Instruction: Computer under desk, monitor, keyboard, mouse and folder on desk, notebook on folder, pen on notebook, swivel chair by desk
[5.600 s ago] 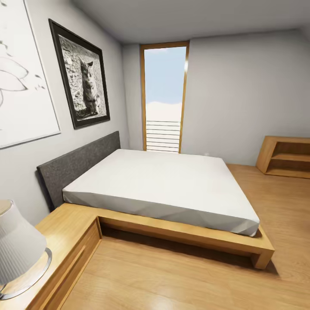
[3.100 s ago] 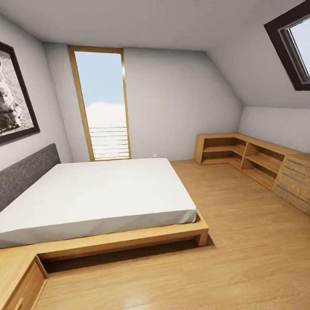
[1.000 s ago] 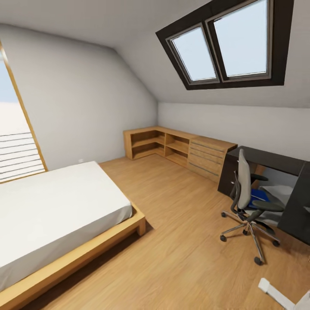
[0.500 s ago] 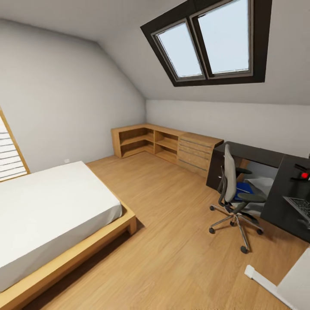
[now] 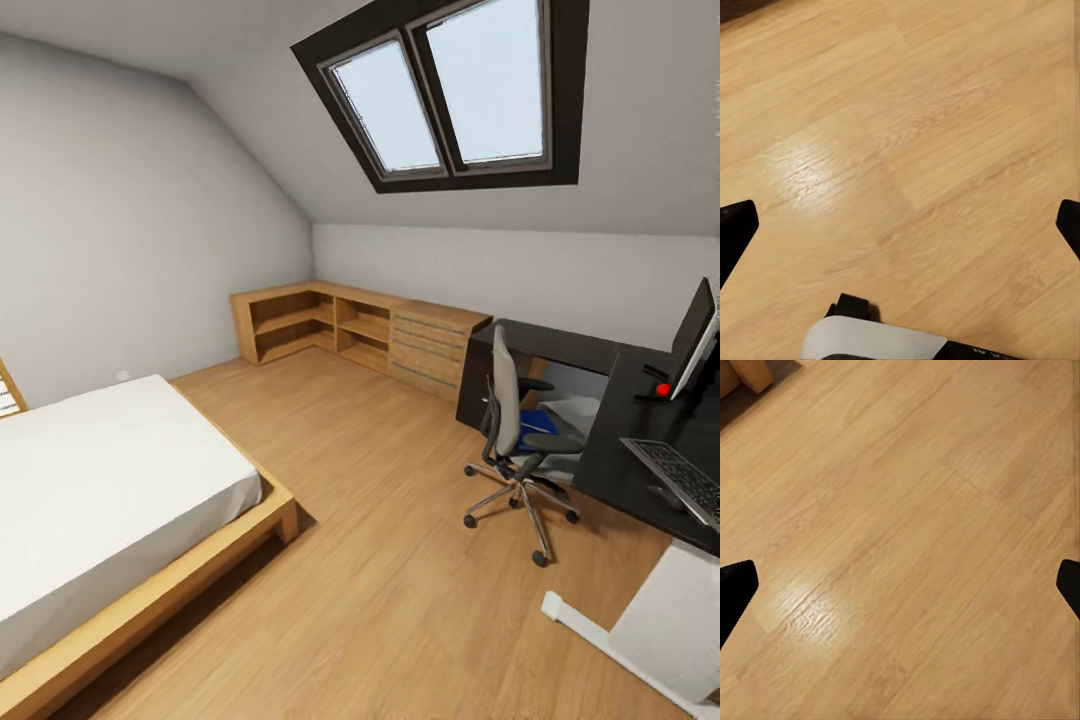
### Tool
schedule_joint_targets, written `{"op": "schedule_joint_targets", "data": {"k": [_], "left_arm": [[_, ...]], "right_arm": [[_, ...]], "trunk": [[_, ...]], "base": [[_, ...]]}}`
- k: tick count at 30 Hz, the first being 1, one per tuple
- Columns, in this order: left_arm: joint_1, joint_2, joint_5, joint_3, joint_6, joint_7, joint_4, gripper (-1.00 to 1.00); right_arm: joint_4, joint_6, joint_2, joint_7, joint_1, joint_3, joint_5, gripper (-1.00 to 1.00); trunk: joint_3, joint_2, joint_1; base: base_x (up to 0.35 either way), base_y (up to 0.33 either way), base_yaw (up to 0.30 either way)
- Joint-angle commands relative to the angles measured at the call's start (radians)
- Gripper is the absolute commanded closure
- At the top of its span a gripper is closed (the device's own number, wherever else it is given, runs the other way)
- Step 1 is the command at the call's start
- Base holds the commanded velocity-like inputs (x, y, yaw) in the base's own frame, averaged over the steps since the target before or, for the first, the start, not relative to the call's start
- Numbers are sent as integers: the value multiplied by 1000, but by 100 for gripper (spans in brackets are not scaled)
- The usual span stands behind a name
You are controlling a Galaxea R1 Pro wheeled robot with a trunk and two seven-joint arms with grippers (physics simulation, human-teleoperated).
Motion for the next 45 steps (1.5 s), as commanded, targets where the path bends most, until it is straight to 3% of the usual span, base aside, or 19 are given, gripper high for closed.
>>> {"op": "schedule_joint_targets", "data": {"k": [1,18,45], "left_arm": [[0,0,6,-2,-3,-1,0,-100],[0,-1,10,2,1,1,0,-100],[0,-3,8,0,-5,-8,-1,-100]], "right_arm": [[1,-4,0,2,-1,6,-11,-100],[4,-8,-3,9,-1,10,-9,-100],[4,-8,1,7,-1,9,-11,-100]], "trunk": [[-2,-1,0],[-3,-1,0],[1,-1,0]], "base": [[17,13,-194],[288,69,-290],[274,224,-299]]}}
